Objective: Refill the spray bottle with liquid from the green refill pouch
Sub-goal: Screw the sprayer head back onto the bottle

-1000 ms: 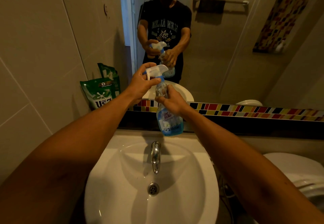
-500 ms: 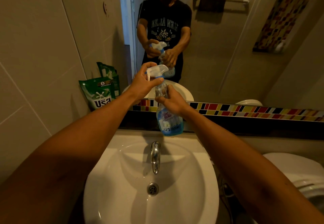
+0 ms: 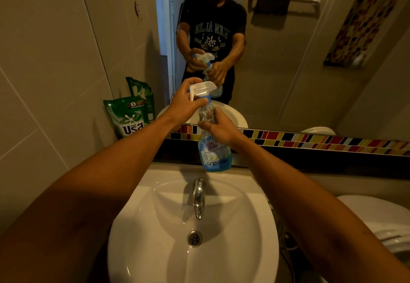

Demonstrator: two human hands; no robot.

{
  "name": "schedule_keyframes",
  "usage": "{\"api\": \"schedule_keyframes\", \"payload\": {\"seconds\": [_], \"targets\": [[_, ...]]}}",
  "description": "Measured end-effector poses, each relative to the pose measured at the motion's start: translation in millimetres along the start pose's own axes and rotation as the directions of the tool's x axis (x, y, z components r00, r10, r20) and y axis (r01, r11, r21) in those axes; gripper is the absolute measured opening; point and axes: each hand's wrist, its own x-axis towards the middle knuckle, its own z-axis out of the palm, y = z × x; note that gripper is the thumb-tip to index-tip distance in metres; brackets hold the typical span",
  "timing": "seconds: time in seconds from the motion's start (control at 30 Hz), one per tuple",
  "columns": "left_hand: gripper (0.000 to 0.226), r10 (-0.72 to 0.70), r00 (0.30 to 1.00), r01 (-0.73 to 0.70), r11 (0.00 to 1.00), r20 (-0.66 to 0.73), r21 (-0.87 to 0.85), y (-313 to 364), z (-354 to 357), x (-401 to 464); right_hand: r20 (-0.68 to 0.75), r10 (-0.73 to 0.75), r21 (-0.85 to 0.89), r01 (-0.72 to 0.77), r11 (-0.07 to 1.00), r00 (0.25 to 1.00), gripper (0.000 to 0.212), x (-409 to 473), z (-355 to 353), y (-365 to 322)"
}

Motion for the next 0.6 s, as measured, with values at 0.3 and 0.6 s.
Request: {"api": "schedule_keyframes", "payload": {"seconds": [0.3,0.6], "targets": [[0.054,0.012,0.999,-0.012,1.000,-0.042,-0.008,-3.7,-3.4,0.8,0.005,0.007,-0.026,-0.007,1.000,1.000,0.035,5.4,2.6,-1.5],[0.054,0.049,0.993,-0.050,0.999,-0.103,-0.005,-11.0,-3.6,-1.2,0.043,0.013,-0.043,-0.011,0.999,0.999,0.033,5.7,5.1,-1.6]]}}
